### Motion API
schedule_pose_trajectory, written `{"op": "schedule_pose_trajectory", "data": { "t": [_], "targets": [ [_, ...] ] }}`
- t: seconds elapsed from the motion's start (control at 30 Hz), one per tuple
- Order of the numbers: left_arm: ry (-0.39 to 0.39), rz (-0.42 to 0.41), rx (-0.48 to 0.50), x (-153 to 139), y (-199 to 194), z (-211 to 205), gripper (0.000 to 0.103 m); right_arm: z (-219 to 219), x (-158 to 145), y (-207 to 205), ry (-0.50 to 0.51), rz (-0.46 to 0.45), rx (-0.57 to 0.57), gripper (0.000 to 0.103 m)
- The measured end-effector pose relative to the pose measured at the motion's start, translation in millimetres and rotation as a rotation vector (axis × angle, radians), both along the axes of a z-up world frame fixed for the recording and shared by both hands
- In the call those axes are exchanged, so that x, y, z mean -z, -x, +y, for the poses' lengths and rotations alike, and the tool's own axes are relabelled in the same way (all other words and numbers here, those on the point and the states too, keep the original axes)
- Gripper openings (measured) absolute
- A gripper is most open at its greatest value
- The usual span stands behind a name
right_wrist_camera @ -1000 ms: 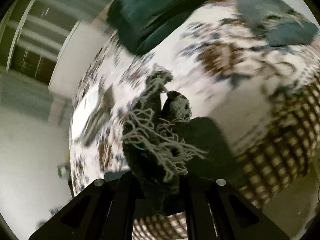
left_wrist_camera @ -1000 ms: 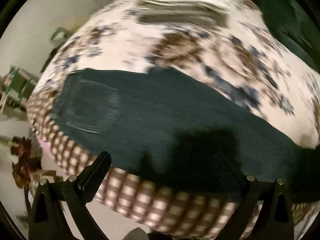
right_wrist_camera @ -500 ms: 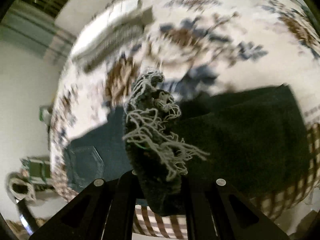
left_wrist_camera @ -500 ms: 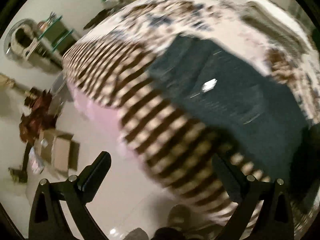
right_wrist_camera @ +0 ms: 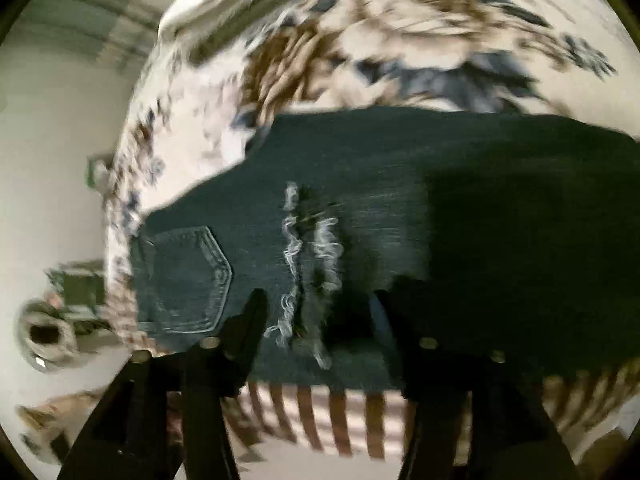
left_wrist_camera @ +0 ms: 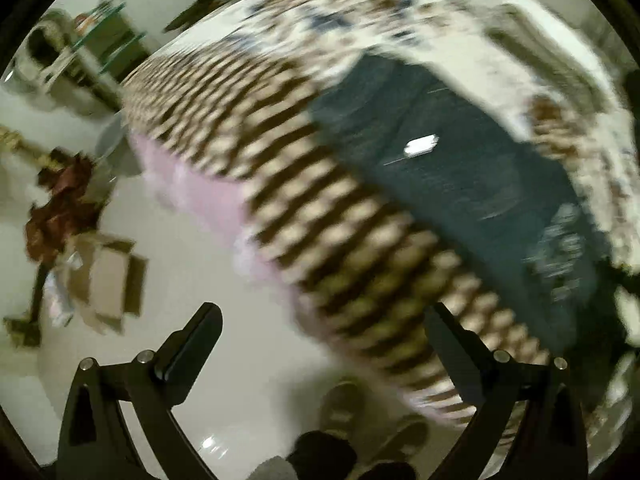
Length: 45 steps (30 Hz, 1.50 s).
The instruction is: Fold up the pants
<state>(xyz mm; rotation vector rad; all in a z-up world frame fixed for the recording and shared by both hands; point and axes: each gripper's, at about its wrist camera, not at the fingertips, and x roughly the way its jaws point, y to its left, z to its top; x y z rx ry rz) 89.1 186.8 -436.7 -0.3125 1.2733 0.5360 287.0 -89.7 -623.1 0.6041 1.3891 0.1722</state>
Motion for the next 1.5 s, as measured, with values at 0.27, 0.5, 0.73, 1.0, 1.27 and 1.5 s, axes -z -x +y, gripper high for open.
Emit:
{"op": "schedule_pose_trajectory", "data": {
  "t": [0.27, 0.5, 0.73, 1.0, 1.27, 1.5],
  "targets": [
    [0.006, 0.016, 0.292, 22.3, -118.7, -121.4, 0.102, -139.6, 3.6, 14.5, 0.243, 0.082, 0.06, 0.089],
    [0.028, 0.167, 0.446, 87.7, -153.5, -166.1, 0.013, -197.9, 29.5, 6.3, 0.267, 0.162, 0.053, 0.089],
    [0.087, 0.009, 0.346, 51.4, -133.1, -121.4, 0.0, -210.3, 37.9, 4.1, 0.247, 0.167, 0.034, 0.089],
    [0.106, -0.007, 0.239, 56.3, -138.5, -94.5, 0.001, -194.8, 34.8, 5.6, 0.274, 0.173, 0.01, 0.089],
    [0.24, -0.051, 0.361, 33.8, -144.2, -155.4, 0.013, -175.1, 19.9, 2.6, 0.345, 0.128, 0.017, 0.089],
    [0.108, 0.114, 0.436, 91.6, -123.2, -170.1, 0.013, -183.6, -14.2, 16.2, 0.359, 0.039, 0.16, 0.089]
  ]
}}
